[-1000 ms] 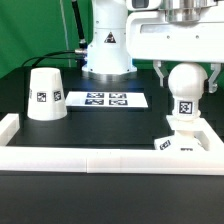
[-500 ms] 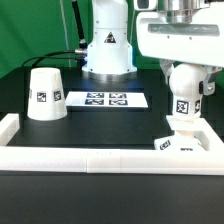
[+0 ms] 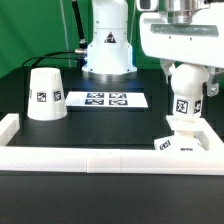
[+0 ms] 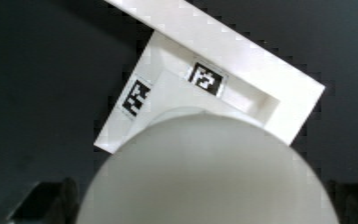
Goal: Assemble lamp
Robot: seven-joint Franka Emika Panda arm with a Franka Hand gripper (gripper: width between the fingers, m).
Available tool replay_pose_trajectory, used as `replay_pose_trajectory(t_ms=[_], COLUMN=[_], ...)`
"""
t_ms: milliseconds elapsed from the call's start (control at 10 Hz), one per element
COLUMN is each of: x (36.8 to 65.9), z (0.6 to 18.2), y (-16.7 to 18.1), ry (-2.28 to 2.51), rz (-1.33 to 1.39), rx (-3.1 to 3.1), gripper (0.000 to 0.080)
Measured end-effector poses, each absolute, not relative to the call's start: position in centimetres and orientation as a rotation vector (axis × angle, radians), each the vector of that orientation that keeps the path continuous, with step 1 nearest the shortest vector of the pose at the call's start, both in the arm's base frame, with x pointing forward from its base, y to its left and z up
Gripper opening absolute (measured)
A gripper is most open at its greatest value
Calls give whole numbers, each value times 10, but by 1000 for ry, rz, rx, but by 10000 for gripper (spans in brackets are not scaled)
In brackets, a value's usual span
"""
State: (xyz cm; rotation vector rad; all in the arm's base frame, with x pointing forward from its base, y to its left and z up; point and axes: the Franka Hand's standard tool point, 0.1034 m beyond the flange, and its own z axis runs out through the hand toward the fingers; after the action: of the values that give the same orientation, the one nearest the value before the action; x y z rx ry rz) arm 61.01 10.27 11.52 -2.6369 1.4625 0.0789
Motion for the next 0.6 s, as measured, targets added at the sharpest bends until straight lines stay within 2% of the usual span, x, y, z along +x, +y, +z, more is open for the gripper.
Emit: replay_pose_trajectory(t_ms=[600], x=[610], z=[115], y=[105], ry=[619], rz=[19], rx=[-2947], gripper=[698])
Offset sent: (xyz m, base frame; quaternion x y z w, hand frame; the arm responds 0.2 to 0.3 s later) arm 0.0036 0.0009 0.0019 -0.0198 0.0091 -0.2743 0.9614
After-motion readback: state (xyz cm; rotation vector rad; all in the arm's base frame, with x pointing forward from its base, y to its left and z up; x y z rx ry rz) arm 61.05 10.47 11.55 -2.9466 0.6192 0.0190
